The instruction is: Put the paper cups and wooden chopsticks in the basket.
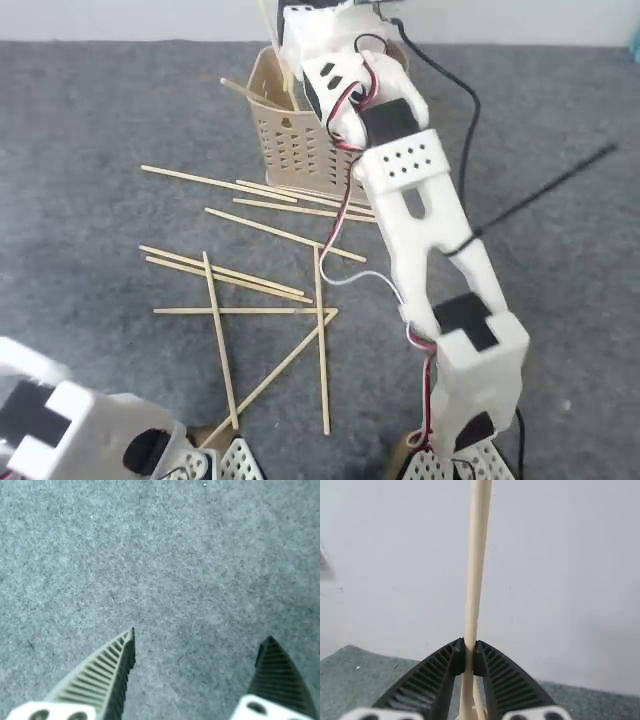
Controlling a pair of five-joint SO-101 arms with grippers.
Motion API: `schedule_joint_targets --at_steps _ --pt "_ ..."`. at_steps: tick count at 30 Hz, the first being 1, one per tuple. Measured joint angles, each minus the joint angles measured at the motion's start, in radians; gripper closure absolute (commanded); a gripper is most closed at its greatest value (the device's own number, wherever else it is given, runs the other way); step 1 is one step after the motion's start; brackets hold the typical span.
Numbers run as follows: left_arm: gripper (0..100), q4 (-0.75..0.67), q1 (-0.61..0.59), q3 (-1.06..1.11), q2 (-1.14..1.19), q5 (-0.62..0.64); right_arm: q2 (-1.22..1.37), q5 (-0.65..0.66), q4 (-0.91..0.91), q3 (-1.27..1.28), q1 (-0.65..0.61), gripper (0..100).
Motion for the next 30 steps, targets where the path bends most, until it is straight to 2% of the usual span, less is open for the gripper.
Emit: schedule_joint_targets --at_steps 3,10,16,21,30 --pt "64 -0.020 0.000 0.011 0.000 0.000 0.052 0.000 -0.074 0.000 0.012 99.1" --pt "64 -0.031 0.000 0.012 0.000 0.000 0.074 0.000 -0.095 0.000 0.023 98.9" --pt "64 -0.031 0.000 0.012 0.000 0.000 0.074 0.110 -0.106 0.029 0.018 98.4" --pt "64 -0.031 0.000 0.012 0.000 0.000 0.074 0.176 -0.106 0.029 0.009 89.4" --pt "64 -0.031 0.000 0.012 0.000 0.000 0.072 0.201 -0.106 0.029 0.012 89.5"
